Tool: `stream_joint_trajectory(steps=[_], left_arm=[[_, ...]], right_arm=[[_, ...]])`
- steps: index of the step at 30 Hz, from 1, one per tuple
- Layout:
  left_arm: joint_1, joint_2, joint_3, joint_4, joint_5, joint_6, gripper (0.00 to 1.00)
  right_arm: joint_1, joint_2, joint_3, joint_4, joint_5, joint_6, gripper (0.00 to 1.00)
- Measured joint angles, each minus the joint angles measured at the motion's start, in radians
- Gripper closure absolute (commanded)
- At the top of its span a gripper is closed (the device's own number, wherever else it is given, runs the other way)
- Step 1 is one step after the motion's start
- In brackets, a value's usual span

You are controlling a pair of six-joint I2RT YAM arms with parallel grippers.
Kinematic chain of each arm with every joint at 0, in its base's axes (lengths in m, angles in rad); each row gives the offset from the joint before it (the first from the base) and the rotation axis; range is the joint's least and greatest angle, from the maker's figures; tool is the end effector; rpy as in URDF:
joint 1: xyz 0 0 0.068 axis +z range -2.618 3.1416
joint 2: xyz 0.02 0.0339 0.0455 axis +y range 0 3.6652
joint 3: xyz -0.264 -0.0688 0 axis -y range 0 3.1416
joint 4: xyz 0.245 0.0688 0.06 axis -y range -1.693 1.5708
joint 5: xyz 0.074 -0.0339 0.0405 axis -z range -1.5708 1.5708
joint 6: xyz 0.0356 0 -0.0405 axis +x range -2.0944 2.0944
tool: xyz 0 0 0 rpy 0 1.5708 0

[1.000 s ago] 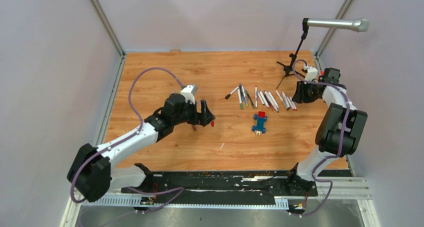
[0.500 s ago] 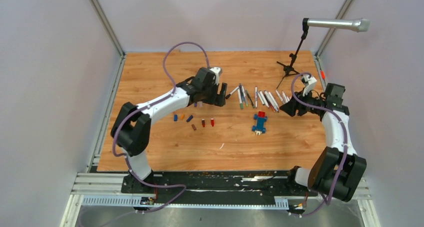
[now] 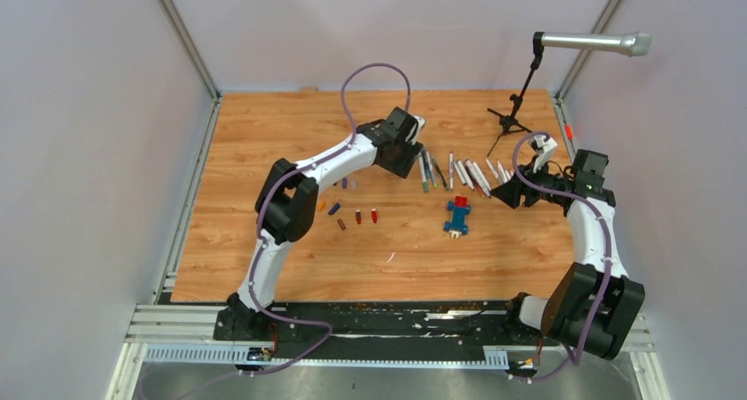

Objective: Open the pen caps
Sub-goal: Pick up the pen from the center of the board.

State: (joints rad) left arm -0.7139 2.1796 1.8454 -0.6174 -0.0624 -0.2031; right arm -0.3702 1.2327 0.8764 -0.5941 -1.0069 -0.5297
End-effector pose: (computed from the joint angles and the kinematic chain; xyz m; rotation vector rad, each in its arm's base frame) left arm 0.3685 -0.3163 0.2172 0.6183 2.4684 -0.2890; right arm 0.2319 -0.0577 0.2576 -0.5295 2.0355 0.7385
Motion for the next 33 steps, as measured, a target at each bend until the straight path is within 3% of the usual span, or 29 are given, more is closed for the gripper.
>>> stream_joint_trajectory(steps=[6,14,33], left_arm=[[0.001,0.109,0.121,-0.037,0.0,0.042,0.48],[0.002,0.195,0.216,-0.061,-0.006,0.079,0.53],[0.002,0.28,0.301,-0.073,-0.015,0.107,0.67]], right_arm=[[0.0,0.0,0.0,0.0,-0.013,-0.004,0.49],[0.0,0.0,0.0,0.0,-0.023,-0.004,0.49],[0.0,0.0,0.0,0.0,-0.025,-0.004,0.49]])
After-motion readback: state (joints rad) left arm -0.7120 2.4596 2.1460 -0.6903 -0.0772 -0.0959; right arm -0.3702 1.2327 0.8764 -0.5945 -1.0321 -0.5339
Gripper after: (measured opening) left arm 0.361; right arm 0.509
